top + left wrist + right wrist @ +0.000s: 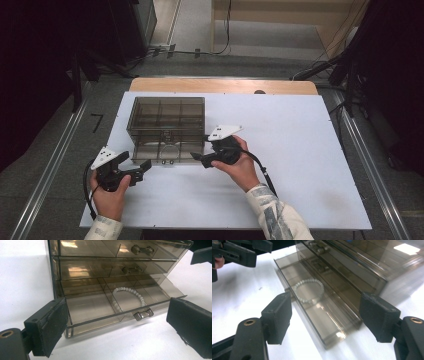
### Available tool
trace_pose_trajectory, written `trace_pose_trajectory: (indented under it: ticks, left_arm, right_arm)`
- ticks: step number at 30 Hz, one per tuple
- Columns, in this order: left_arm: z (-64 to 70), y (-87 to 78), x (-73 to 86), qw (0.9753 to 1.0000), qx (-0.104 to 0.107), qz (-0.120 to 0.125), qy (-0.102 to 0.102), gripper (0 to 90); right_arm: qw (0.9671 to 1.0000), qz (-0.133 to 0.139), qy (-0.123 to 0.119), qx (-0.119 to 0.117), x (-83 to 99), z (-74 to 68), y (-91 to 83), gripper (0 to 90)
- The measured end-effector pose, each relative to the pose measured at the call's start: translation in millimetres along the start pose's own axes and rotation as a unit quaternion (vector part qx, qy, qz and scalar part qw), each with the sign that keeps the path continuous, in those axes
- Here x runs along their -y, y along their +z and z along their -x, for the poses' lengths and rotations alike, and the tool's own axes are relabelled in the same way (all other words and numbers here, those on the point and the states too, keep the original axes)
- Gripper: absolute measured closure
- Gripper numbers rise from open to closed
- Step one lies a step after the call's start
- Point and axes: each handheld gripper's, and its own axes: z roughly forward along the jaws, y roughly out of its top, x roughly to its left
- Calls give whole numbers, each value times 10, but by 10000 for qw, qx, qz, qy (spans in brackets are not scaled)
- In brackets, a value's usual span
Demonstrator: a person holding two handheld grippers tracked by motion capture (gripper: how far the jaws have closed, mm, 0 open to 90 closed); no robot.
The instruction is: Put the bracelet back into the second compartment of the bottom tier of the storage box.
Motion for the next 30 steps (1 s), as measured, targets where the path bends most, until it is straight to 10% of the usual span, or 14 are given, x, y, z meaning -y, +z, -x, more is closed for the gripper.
trace_pose_trajectory:
  ticks: [30]
  left_arm:
    - [10,8,4,10000,-8,-31,15,44]
  right_arm:
    - [9966,-52,294,763,498,345,-791,245]
